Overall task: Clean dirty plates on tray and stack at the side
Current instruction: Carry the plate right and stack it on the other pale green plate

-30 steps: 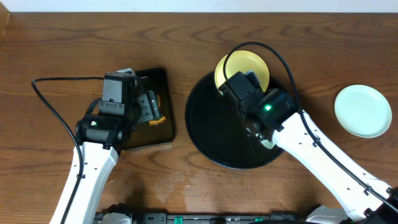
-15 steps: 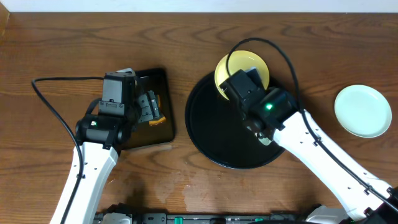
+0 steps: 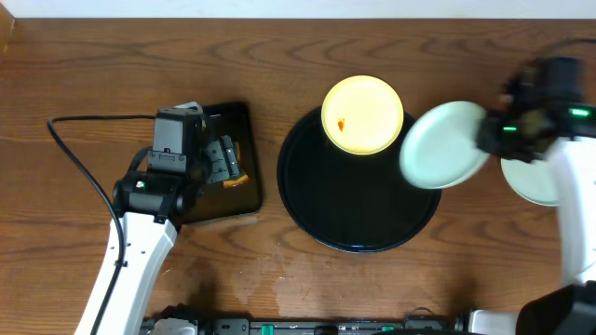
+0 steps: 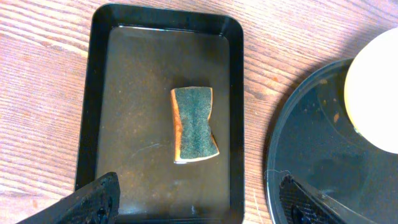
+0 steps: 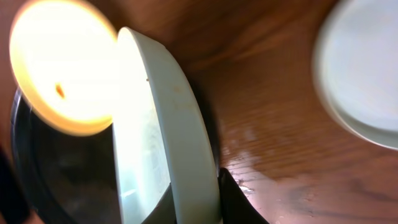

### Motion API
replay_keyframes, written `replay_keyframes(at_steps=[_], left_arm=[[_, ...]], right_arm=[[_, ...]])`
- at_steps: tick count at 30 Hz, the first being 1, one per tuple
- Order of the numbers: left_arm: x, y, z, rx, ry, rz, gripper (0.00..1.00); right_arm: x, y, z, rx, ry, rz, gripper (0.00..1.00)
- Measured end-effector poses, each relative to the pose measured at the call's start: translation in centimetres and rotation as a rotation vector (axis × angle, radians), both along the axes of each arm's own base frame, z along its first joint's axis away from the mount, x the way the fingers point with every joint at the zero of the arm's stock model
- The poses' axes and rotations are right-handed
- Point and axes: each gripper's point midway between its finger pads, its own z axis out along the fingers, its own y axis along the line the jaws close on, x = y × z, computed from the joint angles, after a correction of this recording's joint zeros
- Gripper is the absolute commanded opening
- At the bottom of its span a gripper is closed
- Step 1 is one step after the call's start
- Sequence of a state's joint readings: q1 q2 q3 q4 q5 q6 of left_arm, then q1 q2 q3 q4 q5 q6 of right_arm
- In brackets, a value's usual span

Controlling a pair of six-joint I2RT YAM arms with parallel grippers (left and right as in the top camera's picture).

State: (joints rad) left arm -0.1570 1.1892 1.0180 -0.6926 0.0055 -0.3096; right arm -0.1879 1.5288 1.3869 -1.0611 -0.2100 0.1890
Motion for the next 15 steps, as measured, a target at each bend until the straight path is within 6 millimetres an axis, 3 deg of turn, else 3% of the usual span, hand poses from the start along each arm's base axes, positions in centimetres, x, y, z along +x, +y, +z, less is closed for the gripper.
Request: replay_keyframes(at_steps=[9,13,15], left_arm=[[0.2,0.0,0.1,-0.002,-0.010,0.000,0.83],[0.2,0.0,0.2,-0.002,-0.012,0.000,0.83],[0.2,0.0,0.2,-0.002,-0.012,0.000,0.83]], right_arm=[[-2.8,-14.6,0.7,0.050,-0.072,-0.500,0.01],[-5.3,-19.9,-0.3,0.039,-0.046,-0.753,0.01],[-6.2,-21.2,-1.6,0.053,-0.006,-0.825,0.01]])
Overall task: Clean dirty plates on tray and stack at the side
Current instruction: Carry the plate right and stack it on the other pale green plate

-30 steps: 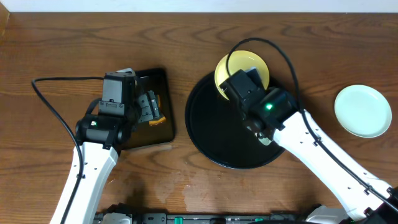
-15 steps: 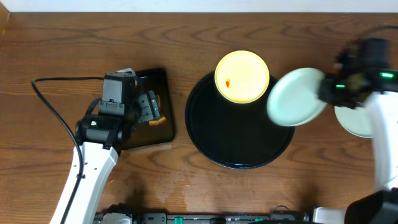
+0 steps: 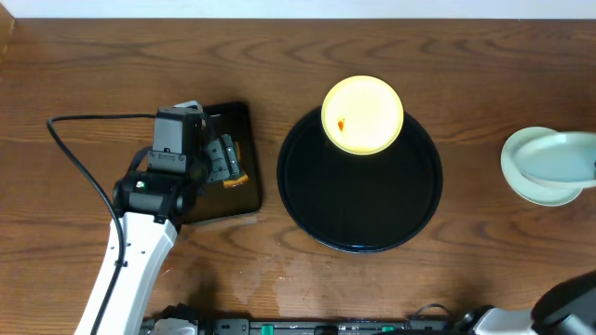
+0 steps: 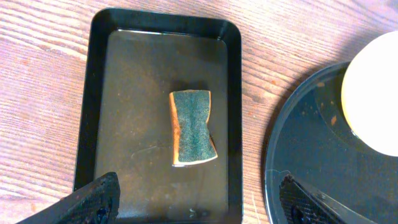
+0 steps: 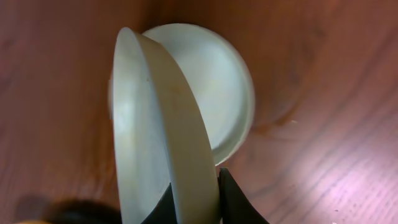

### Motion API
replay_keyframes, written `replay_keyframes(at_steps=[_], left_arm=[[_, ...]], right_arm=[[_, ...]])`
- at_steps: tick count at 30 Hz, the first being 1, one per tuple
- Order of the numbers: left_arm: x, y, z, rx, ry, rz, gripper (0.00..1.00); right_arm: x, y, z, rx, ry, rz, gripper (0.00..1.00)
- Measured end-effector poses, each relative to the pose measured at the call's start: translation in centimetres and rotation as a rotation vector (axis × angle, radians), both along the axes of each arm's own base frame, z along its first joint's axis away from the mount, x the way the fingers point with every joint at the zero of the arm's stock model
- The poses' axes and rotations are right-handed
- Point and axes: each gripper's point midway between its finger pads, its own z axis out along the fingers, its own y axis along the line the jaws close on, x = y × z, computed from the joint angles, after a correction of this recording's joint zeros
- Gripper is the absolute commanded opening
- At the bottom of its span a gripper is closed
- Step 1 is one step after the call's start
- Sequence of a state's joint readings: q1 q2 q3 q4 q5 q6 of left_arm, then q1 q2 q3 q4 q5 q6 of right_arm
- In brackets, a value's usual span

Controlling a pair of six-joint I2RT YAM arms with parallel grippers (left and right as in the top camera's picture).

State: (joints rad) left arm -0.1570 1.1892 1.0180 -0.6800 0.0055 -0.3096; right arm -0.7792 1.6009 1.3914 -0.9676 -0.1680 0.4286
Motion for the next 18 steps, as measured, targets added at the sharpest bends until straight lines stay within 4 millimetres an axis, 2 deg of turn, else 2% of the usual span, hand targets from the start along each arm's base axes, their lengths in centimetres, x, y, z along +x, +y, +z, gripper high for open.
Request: replay_keyframes(at_steps=[1,2,4,6,9,12,16,18], left_arm=[[0.0,0.0,0.0,0.000,0.000,0.000,0.83],[0.0,0.0,0.0,0.000,0.000,0.000,0.83],[0.0,-0.1,0.0,-0.003,-0.001,-0.002,0.83],[0.0,-0.1,0.0,-0.003,-0.002,-0.002,0.83],[0.1,-0.1,0.0,-0.004,-0.002,-0.002,0.83],[0.0,-0.1,0.0,-0.006,-0.002,-0.004,0.83],[0.0,-0.1,0.0,-0.007,-0.002,-0.005,0.83],[0.0,-0.2,0.0,-0.007,0.000,-0.005,0.84]], right_arm=[[-0.3,-0.4,-0.8,0.017,0.020,-0.025,0.01],[-0.5,-0.7,-1.8,0.037,0.043,-0.042,0.09],[-0.6,-1.0,-3.6,0.076,0.081,-0.062,0.34],[-0.1,-1.3,-5.2,0.098,0.093,-0.050,0.42],[0.7,-1.4,-6.1,0.108,0.076,-0.004,0.49],[2.3,-1.1,-5.3,0.105,-0.006,0.070,0.66],[4.6,1.1,-2.6,0.095,-0.135,0.226,0.64],[5.9,3.3,-0.3,0.068,-0.198,0.325,0.61]])
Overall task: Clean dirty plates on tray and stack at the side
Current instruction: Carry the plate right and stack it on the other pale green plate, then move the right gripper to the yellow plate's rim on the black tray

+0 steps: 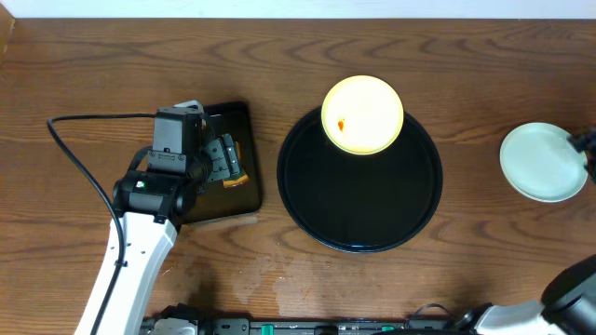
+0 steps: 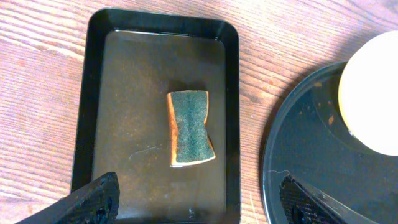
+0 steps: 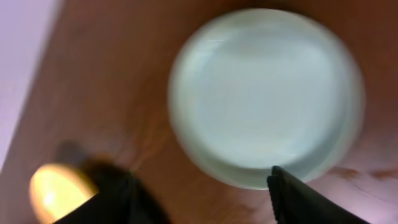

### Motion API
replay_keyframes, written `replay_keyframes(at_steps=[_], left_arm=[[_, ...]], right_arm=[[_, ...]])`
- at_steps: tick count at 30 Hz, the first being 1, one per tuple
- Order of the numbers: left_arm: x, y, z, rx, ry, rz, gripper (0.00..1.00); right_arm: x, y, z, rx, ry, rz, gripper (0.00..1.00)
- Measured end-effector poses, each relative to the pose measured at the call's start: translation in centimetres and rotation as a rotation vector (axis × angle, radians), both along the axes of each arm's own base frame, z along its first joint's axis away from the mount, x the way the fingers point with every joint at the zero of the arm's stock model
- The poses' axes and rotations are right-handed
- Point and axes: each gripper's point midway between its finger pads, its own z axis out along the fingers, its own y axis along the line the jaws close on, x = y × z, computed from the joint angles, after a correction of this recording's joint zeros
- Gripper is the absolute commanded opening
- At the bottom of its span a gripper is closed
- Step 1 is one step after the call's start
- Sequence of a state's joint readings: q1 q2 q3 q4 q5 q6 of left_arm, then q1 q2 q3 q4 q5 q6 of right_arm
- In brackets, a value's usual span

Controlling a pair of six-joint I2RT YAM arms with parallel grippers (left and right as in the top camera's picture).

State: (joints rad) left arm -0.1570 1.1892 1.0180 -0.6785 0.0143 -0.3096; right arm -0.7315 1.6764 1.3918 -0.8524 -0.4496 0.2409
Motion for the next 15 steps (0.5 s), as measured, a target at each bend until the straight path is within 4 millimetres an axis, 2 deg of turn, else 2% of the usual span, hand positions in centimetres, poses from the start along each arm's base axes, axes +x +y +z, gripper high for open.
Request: replay_keyframes(at_steps=[2,4,6,8,10,12,15], left_arm=[[0.0,0.0,0.0,-0.002,0.001,-0.001,0.84],[0.0,0.0,0.0,-0.002,0.001,-0.001,0.83],[-0.1,0.0,-0.1,-0.002,0.004,-0.002,0.83],[-0.2,0.0,-0.2,-0.001,0.012,-0.002,0.84],[-0.5,0.0,-0.3,-0.001,0.024,-0.003,0.83],[-0.6,0.0,-0.4,0.000,0.030,-0.004,0.83],[-0.7,0.0,-0.5,0.000,0.035,-0.004,0.83]], right_arm=[[1.1,3.0,2.4,-0.037,-0.059,0.106,0.58],[2.0,7.6,4.5,-0.069,-0.105,0.249,0.57],[2.5,12.0,5.5,-0.081,-0.118,0.377,0.54],[3.1,16.0,5.2,-0.115,-0.101,0.499,0.51],[3.8,19.0,4.3,-0.167,-0.072,0.586,0.44],[4.7,21.6,3.0,-0.222,-0.042,0.664,0.41],[6.4,24.1,0.4,-0.296,-0.005,0.734,0.40]])
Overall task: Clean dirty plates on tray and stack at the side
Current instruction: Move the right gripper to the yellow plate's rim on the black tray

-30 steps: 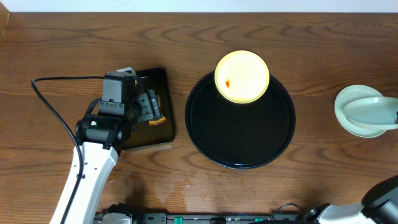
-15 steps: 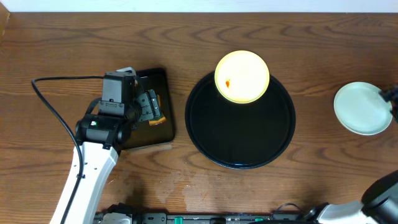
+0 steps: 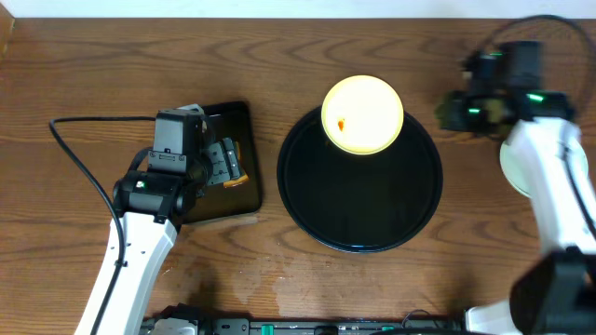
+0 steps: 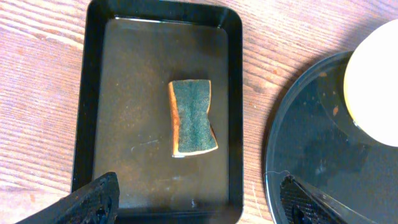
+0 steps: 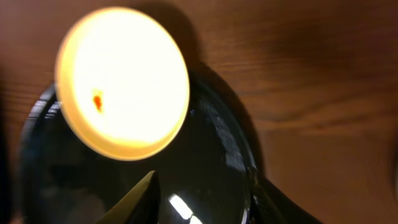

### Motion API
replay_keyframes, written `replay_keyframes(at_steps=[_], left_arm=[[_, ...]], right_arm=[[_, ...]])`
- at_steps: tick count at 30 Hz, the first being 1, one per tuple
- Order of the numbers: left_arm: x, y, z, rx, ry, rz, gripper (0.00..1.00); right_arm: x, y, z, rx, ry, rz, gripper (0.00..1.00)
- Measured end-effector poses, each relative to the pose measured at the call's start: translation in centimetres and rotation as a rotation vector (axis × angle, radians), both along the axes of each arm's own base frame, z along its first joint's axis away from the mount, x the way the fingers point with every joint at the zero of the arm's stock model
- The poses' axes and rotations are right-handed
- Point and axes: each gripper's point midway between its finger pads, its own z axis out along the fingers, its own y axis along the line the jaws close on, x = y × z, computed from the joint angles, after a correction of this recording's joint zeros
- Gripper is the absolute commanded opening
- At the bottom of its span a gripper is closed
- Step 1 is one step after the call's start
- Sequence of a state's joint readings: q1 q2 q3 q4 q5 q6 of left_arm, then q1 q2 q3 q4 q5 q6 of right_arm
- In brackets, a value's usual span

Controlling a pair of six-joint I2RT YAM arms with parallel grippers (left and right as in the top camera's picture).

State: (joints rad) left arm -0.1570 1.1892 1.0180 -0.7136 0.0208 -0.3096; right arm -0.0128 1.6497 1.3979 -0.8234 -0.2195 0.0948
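Note:
A yellow plate (image 3: 362, 113) with a small red stain (image 5: 97, 99) lies at the far side of the round black tray (image 3: 360, 219). My right gripper (image 3: 449, 112) hovers at the tray's right rim beside that plate, open and empty; in the right wrist view its fingers (image 5: 140, 199) frame the tray below the yellow plate (image 5: 121, 81). The pale green plates (image 3: 508, 172) sit at the right edge, mostly hidden by the right arm. My left gripper (image 4: 196, 202) is open above the green-topped sponge (image 4: 194, 118).
The sponge lies in a small rectangular black tray (image 4: 233, 93) holding water, left of the round tray (image 4: 311, 155). A black cable (image 3: 74, 158) curves over the table left of the left arm. Bare wood lies between the two trays.
My right gripper was open above the pale green plates at the right; now it is over the round tray's right rim by the yellow plate. The left gripper has barely shifted.
My right gripper first held a pale green plate by its rim beside the round tray. Then it held that plate tilted over another pale plate at the right. Then the plate lay stacked there with the gripper open above it. Now the gripper is by the yellow plate.

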Motion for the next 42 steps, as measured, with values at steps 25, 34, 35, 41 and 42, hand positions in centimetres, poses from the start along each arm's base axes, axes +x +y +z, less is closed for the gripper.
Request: replay_keyframes(at_steps=[25,34,35,41,42], left_arm=[[1.8,-5.6,-0.9,-0.221,0.010,-0.215,0.83],[2.3,-10.0,-4.7,-0.334,0.124,-0.341,0.83],[2.3,-10.3,-5.0,-0.337,0.133,-0.347,0.83],[2.5,-10.8,-5.0,-0.353,0.122,-0.364,0.83],[2.5,-10.8,-5.0,-0.353,0.122,-0.364,0.83]], right_arm=[[6.2,4.5,-11.6,-0.050,-0.018,0.265,0.27],[8.5,4.6,-10.2,-0.118,-0.169,0.393,0.42],[8.7,4.6,-10.0,-0.111,-0.183,0.400,0.43],[10.0,4.1,-9.3,0.039,-0.271,0.416,0.47],[10.2,3.7,-9.5,0.075,-0.277,0.406,0.47]])
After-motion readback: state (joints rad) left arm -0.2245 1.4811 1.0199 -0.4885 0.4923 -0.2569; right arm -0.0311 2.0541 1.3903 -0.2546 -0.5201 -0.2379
